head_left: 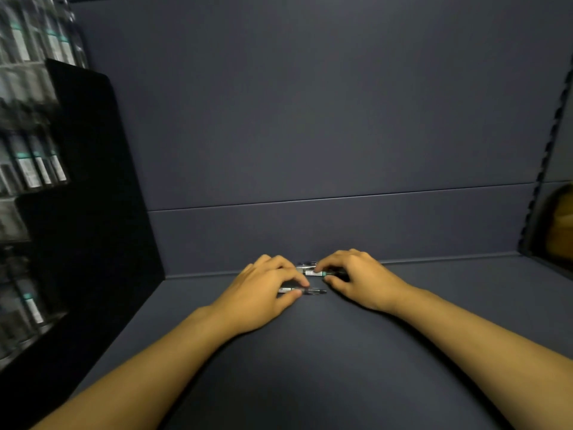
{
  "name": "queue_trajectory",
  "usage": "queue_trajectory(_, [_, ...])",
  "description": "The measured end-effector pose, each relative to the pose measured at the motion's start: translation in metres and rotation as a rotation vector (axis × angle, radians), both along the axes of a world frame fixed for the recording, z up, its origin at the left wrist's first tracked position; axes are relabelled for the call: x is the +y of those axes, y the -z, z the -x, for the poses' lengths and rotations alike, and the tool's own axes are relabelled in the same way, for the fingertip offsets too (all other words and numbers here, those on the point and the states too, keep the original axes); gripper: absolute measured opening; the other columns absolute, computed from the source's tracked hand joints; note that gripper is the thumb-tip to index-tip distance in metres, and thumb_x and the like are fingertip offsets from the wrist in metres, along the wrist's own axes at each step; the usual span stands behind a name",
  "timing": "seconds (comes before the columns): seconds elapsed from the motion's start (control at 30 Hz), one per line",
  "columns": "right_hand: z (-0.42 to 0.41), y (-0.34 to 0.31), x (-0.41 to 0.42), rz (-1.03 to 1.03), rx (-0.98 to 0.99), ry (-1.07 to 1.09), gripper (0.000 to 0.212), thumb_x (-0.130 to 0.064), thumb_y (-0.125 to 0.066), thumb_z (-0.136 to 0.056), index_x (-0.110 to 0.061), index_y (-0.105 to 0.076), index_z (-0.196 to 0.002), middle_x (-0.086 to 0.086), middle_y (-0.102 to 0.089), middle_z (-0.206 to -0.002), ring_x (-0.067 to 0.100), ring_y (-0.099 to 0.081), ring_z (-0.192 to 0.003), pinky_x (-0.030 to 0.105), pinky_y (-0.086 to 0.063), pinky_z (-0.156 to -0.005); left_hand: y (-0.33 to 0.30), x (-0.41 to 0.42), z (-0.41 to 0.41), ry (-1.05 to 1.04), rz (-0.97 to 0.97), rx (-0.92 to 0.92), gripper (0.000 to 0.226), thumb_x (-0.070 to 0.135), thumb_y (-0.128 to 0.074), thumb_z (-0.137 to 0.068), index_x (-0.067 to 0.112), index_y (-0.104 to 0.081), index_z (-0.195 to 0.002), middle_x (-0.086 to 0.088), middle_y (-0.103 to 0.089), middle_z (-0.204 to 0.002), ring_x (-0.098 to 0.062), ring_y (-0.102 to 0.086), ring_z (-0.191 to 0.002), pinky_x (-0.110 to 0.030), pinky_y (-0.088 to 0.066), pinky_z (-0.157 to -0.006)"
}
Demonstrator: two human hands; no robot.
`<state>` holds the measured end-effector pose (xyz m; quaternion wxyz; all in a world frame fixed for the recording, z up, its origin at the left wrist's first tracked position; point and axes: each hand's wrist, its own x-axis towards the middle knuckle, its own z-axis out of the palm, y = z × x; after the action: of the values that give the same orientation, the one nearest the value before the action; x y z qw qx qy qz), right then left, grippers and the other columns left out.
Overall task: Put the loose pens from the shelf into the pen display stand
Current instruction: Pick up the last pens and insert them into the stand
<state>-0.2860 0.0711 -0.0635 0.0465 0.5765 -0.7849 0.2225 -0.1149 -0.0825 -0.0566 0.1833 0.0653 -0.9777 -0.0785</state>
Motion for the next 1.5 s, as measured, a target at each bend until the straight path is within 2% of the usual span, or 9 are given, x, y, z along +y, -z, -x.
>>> queue_trajectory(0.2, [-0.005, -0.002, 0.006, 0.041, -0.039, -0.041, 0.032, -0.016, -0.051, -0.100, -0.028, -0.065, -0.126, -0.010, -0.068, -0.123, 0.011, -0.056, -0.114, 0.016, -0.035, -0.095, 0.001, -0.002, 0.022, -0.087, -0.140, -0.048, 0.047, 0.052, -0.059, -0.089, 0.039, -0.046, -0.132, 0.018, -0.043, -0.134, -0.009, -0.036, -0.127, -0.032, -0.030, -0.110])
queue_trajectory(0.3, [0.000, -0.002, 0.006, 0.133, -0.072, -0.005, 0.027, -0.019, -0.052, -0.099, -0.027, -0.068, -0.120, -0.009, -0.069, -0.120, 0.015, -0.059, -0.114, 0.026, -0.041, -0.100, -0.004, -0.003, 0.027, -0.143, -0.125, -0.152, 0.055, 0.060, -0.055, -0.088, 0.038, -0.043, -0.137, 0.013, -0.043, -0.139, -0.012, -0.037, -0.129, -0.034, -0.029, -0.110])
queue_trajectory(0.5, [0.003, -0.003, 0.010, 0.198, -0.146, 0.069, 0.024, -0.026, -0.059, -0.096, -0.027, -0.068, -0.118, -0.010, -0.069, -0.119, 0.010, -0.060, -0.114, 0.025, -0.043, -0.102, -0.004, -0.003, 0.023, -0.142, -0.084, -0.138, 0.050, 0.060, -0.054, -0.089, 0.039, -0.045, -0.134, 0.012, -0.046, -0.128, -0.013, -0.038, -0.122, -0.034, -0.032, -0.108])
queue_trajectory(0.63, [-0.001, -0.004, 0.012, 0.174, -0.167, 0.067, 0.025, -0.027, -0.061, -0.095, -0.024, -0.068, -0.119, -0.009, -0.069, -0.119, 0.006, -0.061, -0.112, 0.013, -0.039, -0.096, -0.003, -0.010, 0.023, -0.213, -0.144, -0.185, 0.051, 0.067, -0.052, -0.087, 0.039, -0.049, -0.130, 0.008, -0.048, -0.124, -0.017, -0.038, -0.119, -0.036, -0.032, -0.104])
queue_trajectory(1.13, [-0.009, -0.017, 0.018, 0.299, -0.240, 0.032, 0.025, -0.035, -0.061, -0.096, -0.024, -0.070, -0.117, -0.010, -0.070, -0.112, 0.000, -0.061, -0.103, 0.005, -0.038, -0.089, -0.008, 0.013, 0.006, -0.075, -0.040, -0.130, 0.026, 0.044, -0.044, -0.100, 0.023, -0.047, -0.113, 0.007, -0.047, -0.105, -0.016, -0.051, -0.101, -0.034, -0.042, -0.091])
queue_trajectory(1.23, [-0.006, -0.033, 0.024, 0.520, -0.317, 0.077, 0.019, -0.028, -0.063, -0.095, -0.024, -0.072, -0.112, -0.012, -0.071, -0.109, -0.003, -0.061, -0.095, 0.003, -0.039, -0.087, -0.014, 0.009, -0.006, -0.084, -0.158, 0.033, 0.010, 0.039, -0.045, -0.101, 0.031, -0.042, -0.096, 0.007, -0.048, -0.098, -0.014, -0.052, -0.090, -0.029, -0.041, -0.080])
queue_trajectory(1.33, [-0.005, -0.048, 0.026, 0.649, -0.500, 0.098, 0.010, -0.028, -0.064, -0.094, -0.036, -0.070, -0.096, -0.006, -0.075, -0.098, 0.013, -0.069, -0.091, 0.029, -0.051, -0.091, -0.022, 0.008, -0.013, -0.112, -0.445, 0.255, 0.014, 0.029, -0.047, -0.102, 0.022, -0.045, -0.090, 0.014, -0.053, -0.080, -0.002, -0.049, -0.072, -0.016, -0.037, -0.066])
queue_trajectory(1.4, [-0.016, -0.054, 0.022, 0.585, -0.642, 0.050, 0.007, -0.030, -0.068, -0.091, -0.035, -0.071, -0.093, 0.002, -0.076, -0.094, 0.022, -0.071, -0.091, 0.041, -0.053, -0.089, -0.025, 0.015, -0.013, -0.091, -0.639, 0.356, 0.014, 0.024, -0.046, -0.102, 0.014, -0.050, -0.093, 0.019, -0.056, -0.068, 0.002, -0.045, -0.059, -0.014, -0.037, -0.062])
queue_trajectory(1.5, [-0.051, -0.058, 0.008, 0.409, -0.876, -0.109, 0.033, -0.028, -0.071, -0.087, -0.024, -0.061, -0.118, -0.002, -0.074, -0.101, 0.012, -0.069, -0.091, 0.033, -0.056, -0.084, -0.024, 0.037, -0.004, 0.033, -0.864, 0.461, 0.011, 0.016, -0.045, -0.103, 0.017, -0.050, -0.093, 0.014, -0.058, -0.068, -0.001, -0.045, -0.058, -0.016, -0.040, -0.060])
